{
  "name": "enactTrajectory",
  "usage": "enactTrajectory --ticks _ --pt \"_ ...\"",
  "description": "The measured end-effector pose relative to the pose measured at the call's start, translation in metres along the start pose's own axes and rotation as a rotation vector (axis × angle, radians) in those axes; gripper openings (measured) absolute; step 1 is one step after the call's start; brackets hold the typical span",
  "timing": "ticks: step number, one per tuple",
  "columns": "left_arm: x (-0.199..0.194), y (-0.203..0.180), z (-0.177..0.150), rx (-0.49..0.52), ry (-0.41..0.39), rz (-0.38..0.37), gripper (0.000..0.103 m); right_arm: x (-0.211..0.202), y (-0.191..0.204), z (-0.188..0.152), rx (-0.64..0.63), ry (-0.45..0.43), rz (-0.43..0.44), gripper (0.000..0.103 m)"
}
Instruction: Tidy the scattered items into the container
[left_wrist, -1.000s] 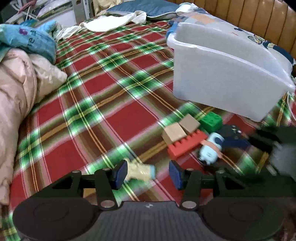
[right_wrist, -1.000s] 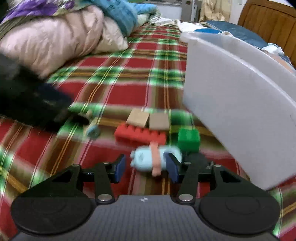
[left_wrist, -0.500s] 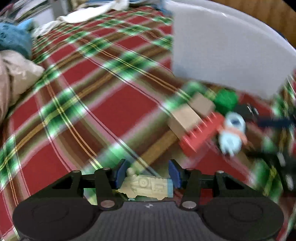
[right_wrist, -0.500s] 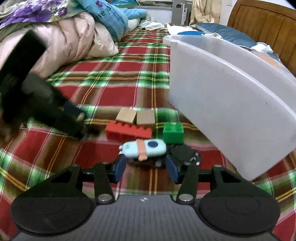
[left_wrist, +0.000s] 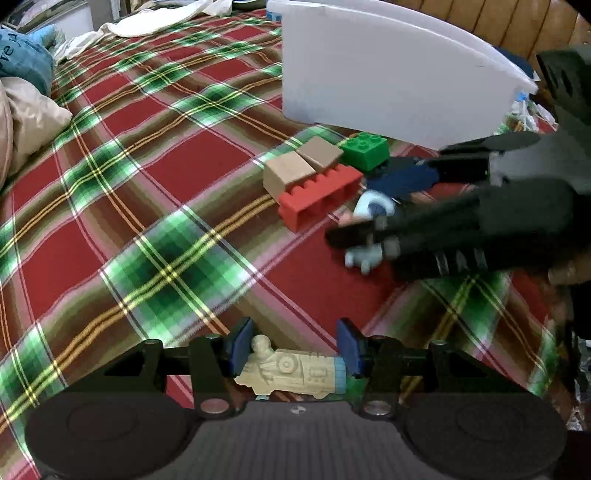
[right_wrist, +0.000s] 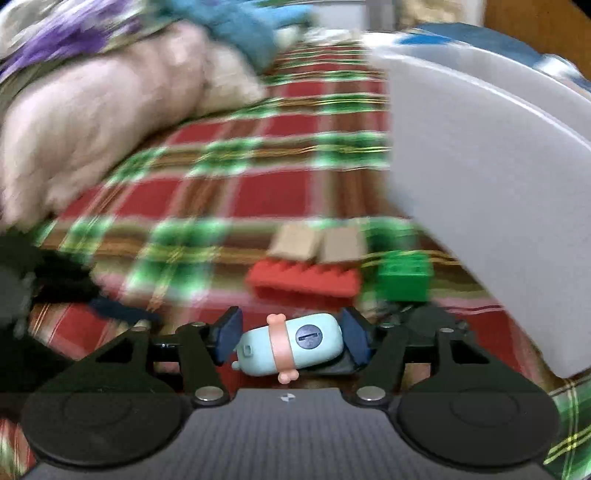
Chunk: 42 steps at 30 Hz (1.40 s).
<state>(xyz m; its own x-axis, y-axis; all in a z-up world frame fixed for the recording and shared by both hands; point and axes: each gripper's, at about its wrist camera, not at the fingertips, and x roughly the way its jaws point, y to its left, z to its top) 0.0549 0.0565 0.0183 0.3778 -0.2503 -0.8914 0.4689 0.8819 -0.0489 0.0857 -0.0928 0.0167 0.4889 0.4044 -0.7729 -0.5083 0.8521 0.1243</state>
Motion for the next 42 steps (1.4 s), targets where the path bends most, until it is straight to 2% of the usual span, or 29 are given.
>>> enactTrajectory --ticks 5,12,17,19,23,30,32,33,35,36,37,42 --pt "-0.009 -0.006 -0.014 -0.001 0.008 -0.002 0.053 -0.017 0.018 -0.022 -0.068 0.024 0.016 0.06" --pt "-0.026 -0.012 -0.027 -0.028 -0.028 0.024 0.053 -0.026 0.016 -0.031 0.003 0.048 -0.036 0.06" --pt "-0.05 -0.012 -0.029 -0.058 -0.068 0.067 0.054 -0.038 0.014 -0.035 0.004 0.013 -0.049 0.063" --pt "-0.058 -0.012 -0.033 -0.121 -0.065 0.089 0.055 -0.041 0.015 -0.037 -0.015 0.01 -0.07 0.063" --pt "-0.057 -0.016 -0.044 -0.328 -0.031 0.113 0.056 -0.044 0.015 -0.038 -0.012 0.003 -0.088 0.063" --pt "-0.016 -0.008 -0.038 -0.677 0.034 0.168 0.056 -0.052 0.009 -0.044 -0.079 -0.014 -0.128 0.061" --pt "-0.006 -0.009 -0.031 -0.71 0.054 0.201 0.056 -0.054 0.005 -0.047 -0.074 -0.008 -0.122 0.061" --pt "-0.003 -0.009 -0.027 -0.707 0.053 0.217 0.055 -0.055 0.004 -0.048 -0.072 -0.005 -0.122 0.061" --pt "-0.002 -0.011 -0.02 -0.666 0.036 0.217 0.048 -0.058 0.003 -0.051 -0.067 -0.002 -0.125 0.061" --pt "-0.001 -0.013 -0.017 -0.62 0.033 0.206 0.036 -0.059 0.003 -0.053 -0.063 -0.001 -0.124 0.061" --pt "-0.001 -0.015 -0.013 -0.561 0.035 0.197 0.032 -0.06 0.003 -0.054 -0.061 -0.001 -0.123 0.061" --pt "-0.001 -0.024 -0.009 -0.239 0.067 0.137 0.027 -0.059 0.007 -0.057 -0.066 0.002 -0.106 0.059"
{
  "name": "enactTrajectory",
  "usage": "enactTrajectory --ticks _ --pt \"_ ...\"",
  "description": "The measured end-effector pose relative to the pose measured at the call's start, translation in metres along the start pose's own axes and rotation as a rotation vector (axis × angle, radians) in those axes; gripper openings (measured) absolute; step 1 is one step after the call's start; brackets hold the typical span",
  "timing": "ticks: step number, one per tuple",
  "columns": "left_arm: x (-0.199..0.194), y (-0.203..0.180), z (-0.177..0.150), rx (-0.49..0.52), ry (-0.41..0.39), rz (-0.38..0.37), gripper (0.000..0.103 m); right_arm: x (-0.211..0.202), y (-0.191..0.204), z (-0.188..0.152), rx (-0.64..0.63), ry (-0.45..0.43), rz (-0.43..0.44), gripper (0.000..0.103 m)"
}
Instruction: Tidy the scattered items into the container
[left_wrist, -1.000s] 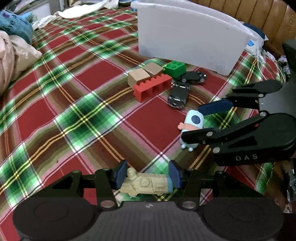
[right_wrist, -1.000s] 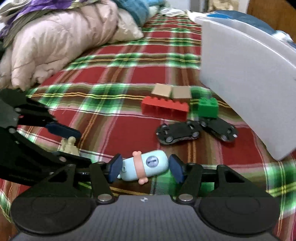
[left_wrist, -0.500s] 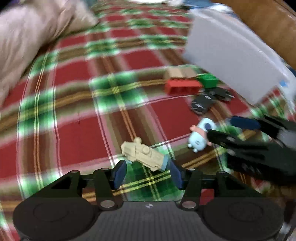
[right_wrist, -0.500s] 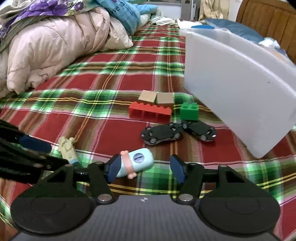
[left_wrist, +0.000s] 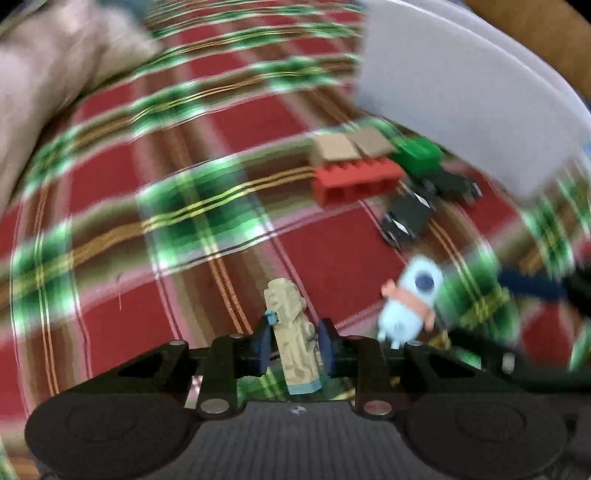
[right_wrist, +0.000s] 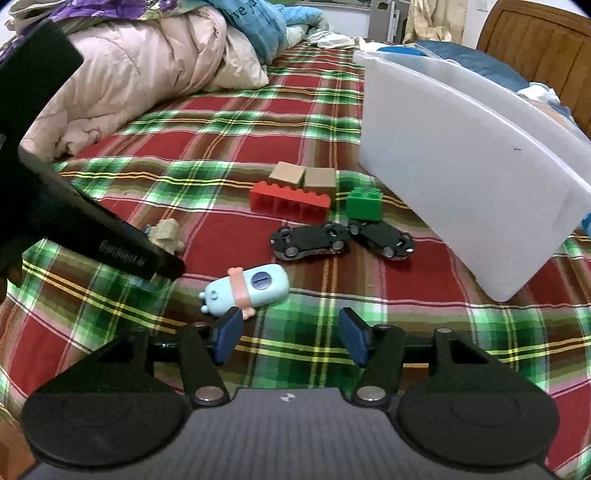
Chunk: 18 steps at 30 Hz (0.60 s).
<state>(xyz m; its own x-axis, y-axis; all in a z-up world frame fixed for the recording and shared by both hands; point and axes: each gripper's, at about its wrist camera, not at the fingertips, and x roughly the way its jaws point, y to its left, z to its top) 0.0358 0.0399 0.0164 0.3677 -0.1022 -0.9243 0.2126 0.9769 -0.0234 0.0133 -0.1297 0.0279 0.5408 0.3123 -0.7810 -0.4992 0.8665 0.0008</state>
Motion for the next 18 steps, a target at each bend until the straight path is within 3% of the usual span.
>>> enactTrajectory --ticks 4,6,8,12,18 --pt "-0.002 -0.006 -0.005 0.231 0.011 -0.041 0.028 0.002 0.007 0.003 0.023 -0.002 0.036 0.059" --pt "-0.003 -0.007 -0.008 0.286 0.004 -0.004 0.033 0.006 0.009 0.005 0.084 0.012 0.052 0.059" --pt "-0.004 -0.001 -0.008 0.274 0.003 0.014 0.035 0.009 0.011 0.007 0.179 0.023 0.047 0.059" --pt "-0.004 0.014 -0.009 0.191 0.002 -0.029 0.038 0.018 0.02 0.019 0.323 0.032 -0.031 0.058" --pt "-0.002 0.021 -0.01 0.199 -0.004 -0.08 0.038 0.04 0.03 0.033 0.485 0.073 -0.155 0.057"
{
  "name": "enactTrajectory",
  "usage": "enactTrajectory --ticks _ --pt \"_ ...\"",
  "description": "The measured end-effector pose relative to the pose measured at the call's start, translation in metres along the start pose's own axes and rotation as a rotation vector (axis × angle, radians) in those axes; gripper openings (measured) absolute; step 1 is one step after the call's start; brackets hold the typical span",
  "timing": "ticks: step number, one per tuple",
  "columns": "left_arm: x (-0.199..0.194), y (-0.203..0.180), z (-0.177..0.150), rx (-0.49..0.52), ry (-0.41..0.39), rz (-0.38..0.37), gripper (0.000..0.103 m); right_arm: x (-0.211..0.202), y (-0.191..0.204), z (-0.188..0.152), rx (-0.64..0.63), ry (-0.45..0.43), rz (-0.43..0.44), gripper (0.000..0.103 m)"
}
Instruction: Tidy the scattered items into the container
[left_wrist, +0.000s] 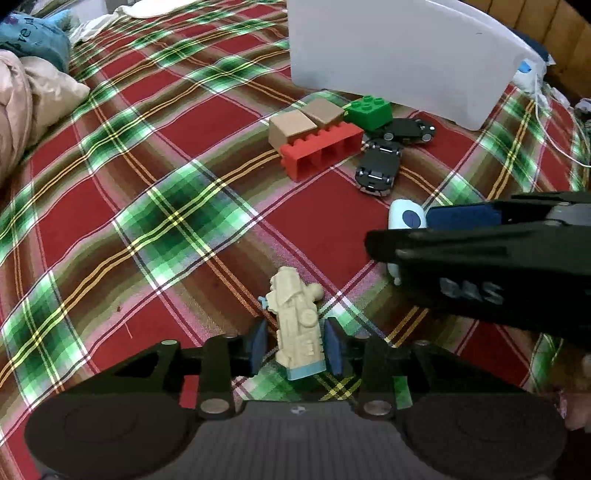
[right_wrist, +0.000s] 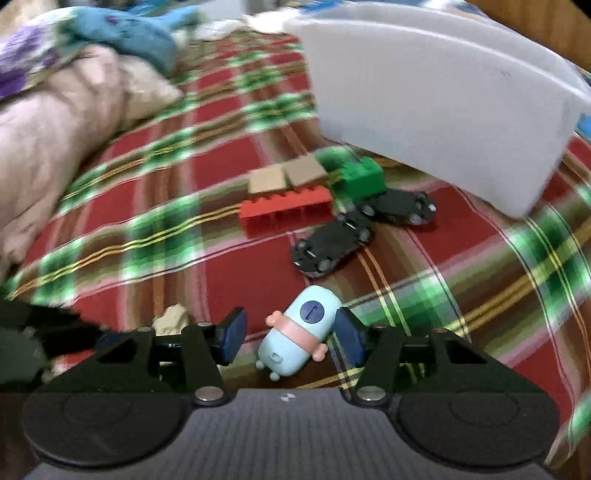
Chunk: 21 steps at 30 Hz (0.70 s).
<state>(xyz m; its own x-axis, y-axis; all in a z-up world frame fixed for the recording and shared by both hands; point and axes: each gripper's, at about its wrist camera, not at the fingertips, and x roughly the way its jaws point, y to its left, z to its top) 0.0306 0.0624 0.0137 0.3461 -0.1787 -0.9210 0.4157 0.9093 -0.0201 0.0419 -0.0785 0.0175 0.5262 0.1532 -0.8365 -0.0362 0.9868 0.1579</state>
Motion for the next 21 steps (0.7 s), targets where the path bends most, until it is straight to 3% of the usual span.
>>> enactTrajectory --ticks 2,4,11,15,18,21 --pt "0.001 0.004 0.002 -0.016 -0.004 -0.028 0.039 0.006 0.003 -0.001 0.034 0.015 -0.036 0.055" --pt "0.001 0.007 0.002 -0.029 -0.005 -0.044 0.039 0.009 0.006 -0.004 -0.013 0.023 -0.058 0.047" --pt "0.002 0.001 0.006 -0.092 -0.015 -0.072 0.039 0.002 -0.008 -0.007 -0.232 0.029 -0.004 0.046" --pt "0.008 -0.011 0.012 -0.097 -0.012 -0.032 0.039 0.002 -0.029 -0.005 -0.241 0.034 0.028 0.048" --pt "0.01 -0.017 0.015 -0.085 -0.008 0.003 0.028 0.004 -0.036 -0.006 -0.222 0.053 0.041 0.051" --pt "0.006 -0.021 0.019 -0.085 -0.008 0.027 0.028 0.002 -0.032 -0.005 -0.263 0.056 0.042 0.045"
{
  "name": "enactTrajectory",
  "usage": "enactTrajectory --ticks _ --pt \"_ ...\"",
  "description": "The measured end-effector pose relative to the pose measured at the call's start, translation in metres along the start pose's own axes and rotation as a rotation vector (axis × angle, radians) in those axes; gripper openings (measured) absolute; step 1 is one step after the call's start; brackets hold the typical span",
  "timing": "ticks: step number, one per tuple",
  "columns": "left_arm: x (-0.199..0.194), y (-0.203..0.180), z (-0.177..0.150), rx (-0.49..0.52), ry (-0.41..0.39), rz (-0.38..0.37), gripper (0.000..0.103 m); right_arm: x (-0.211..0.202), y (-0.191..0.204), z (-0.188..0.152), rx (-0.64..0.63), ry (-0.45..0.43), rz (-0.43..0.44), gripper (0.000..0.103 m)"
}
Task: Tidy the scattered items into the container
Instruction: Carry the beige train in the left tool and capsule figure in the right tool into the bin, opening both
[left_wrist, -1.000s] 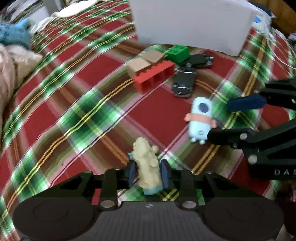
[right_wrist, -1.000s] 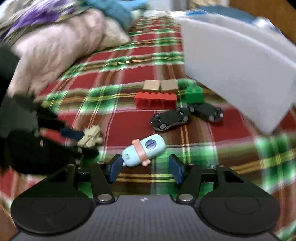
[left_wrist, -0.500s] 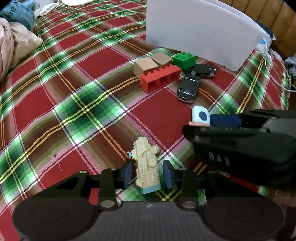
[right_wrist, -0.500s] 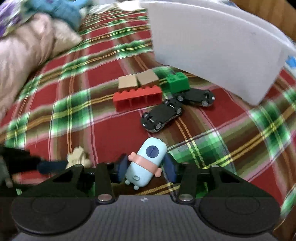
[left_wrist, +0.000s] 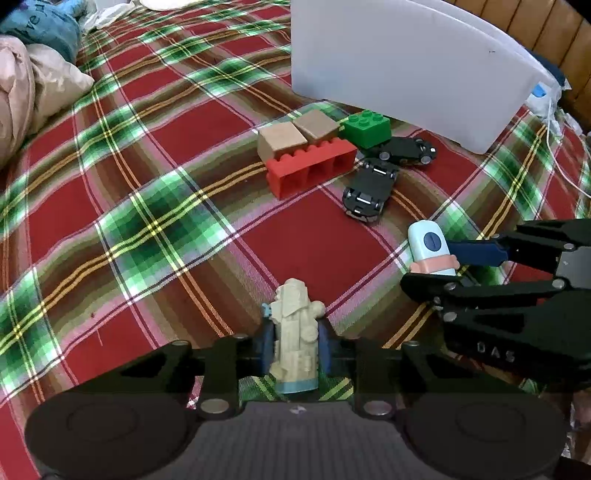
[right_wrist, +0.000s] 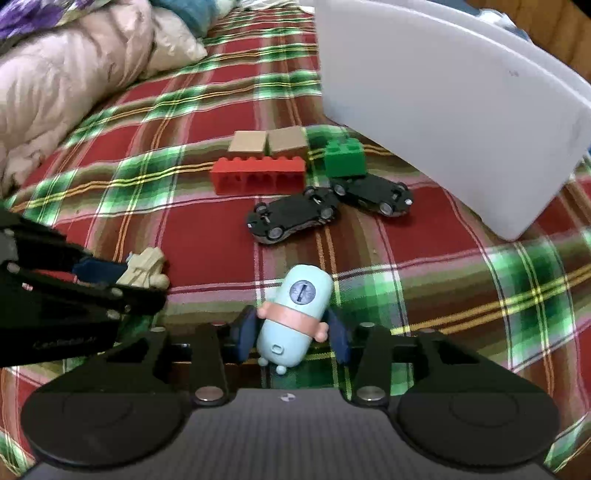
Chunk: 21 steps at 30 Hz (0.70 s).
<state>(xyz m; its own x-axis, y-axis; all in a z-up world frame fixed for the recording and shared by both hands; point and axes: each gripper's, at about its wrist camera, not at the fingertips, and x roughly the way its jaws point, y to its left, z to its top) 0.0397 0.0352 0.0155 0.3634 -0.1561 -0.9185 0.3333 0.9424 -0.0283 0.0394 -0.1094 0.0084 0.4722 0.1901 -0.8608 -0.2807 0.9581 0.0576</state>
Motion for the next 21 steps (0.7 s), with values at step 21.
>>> enactTrajectory --ticks 21 --pt "-0.091 -0.039 0.122 0.021 -0.222 0.084 0.028 -0.118 -0.053 0.094 0.06 -0.322 -0.007 0.045"
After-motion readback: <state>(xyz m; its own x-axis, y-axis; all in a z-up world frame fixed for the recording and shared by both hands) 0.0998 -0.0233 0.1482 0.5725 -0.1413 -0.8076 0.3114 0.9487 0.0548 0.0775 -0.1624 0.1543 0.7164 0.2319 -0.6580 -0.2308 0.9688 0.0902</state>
